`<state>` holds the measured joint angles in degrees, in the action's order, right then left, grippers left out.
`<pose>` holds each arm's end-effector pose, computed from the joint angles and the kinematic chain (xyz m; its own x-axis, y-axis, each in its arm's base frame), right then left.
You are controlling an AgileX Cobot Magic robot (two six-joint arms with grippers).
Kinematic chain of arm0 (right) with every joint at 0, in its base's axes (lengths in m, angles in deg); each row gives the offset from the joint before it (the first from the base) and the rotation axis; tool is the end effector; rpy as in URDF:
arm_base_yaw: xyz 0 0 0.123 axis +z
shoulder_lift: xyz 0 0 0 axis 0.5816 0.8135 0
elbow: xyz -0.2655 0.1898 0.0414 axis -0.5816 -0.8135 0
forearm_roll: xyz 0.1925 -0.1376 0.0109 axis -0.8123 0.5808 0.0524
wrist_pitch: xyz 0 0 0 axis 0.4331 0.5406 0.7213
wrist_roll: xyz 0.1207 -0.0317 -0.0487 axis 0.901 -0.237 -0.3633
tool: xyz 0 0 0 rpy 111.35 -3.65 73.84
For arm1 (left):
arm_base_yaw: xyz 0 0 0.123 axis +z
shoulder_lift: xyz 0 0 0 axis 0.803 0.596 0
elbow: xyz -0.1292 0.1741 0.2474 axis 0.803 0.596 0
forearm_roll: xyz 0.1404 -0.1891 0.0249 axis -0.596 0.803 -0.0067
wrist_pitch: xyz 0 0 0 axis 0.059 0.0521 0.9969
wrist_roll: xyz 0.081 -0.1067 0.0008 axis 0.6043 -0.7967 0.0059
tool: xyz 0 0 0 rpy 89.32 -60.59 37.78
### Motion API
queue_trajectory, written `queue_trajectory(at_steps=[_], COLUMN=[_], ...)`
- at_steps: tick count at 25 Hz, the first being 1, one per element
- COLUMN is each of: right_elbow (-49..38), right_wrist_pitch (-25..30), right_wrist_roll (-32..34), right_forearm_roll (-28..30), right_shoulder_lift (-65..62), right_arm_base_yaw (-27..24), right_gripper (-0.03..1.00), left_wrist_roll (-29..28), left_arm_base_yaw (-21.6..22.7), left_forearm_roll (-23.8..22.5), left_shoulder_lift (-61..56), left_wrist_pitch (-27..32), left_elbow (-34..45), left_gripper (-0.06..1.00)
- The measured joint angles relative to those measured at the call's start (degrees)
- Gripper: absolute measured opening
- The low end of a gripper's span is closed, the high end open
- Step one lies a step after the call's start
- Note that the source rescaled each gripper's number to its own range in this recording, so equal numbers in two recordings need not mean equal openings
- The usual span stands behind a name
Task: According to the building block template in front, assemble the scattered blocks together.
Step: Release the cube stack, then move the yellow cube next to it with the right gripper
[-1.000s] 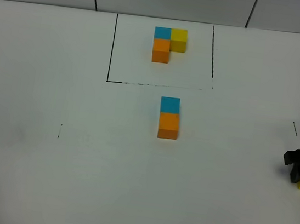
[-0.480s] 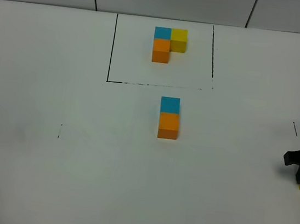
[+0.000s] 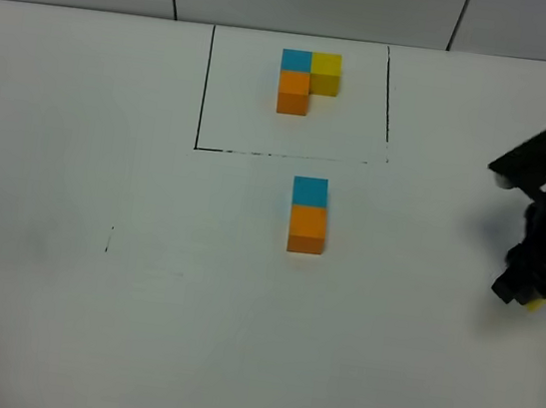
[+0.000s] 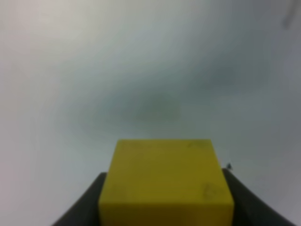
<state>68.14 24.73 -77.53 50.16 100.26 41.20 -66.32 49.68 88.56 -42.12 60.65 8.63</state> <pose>0.3110 0.0235 0.1866 -0.7392 -0.6734 -0.0085 -0.6711 0.7377 -0.0735 -0.0256 -0.0045 0.2503 -0.4628 -0.0169 -0.8863 0.0850 0.9944 -0.0633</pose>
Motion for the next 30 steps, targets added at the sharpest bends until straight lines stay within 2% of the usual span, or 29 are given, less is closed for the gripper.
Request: queue_trajectory(at_steps=[3,6,13,22,30], right_elbow=[3.4,7.9,20.3,36.3,42.6], right_wrist_pitch=[0.9,2.0,6.7,13.2,14.5], right_wrist_roll=[-8.5,-11.5,-17.0,-19.5,-22.1], right_forearm_roll=[0.4,1.2,2.1,2.3,0.5], right_shoulder_lift=[0.8,3.7,13.0,24.1,29.9], right_arm_base_yaw=[5.0,8.8,13.7,16.9,17.4], right_gripper=[0.01,0.01,0.01,0.01,0.01], left_wrist_roll=[0.0,0.0,0.0,0.0,0.0], left_arm_base_yaw=[0.0,0.0,0.0,0.0,0.0], left_forearm_roll=[0.0,0.0,0.0,0.0,0.0], left_shoulder_lift=[0.0,0.0,0.0,0.0,0.0], left_wrist_pitch=[0.0,0.0,0.0,0.0,0.0], left_elbow=[0.0,0.0,0.0,0.0,0.0], left_gripper=[0.68,0.68,0.68,0.68,0.68])
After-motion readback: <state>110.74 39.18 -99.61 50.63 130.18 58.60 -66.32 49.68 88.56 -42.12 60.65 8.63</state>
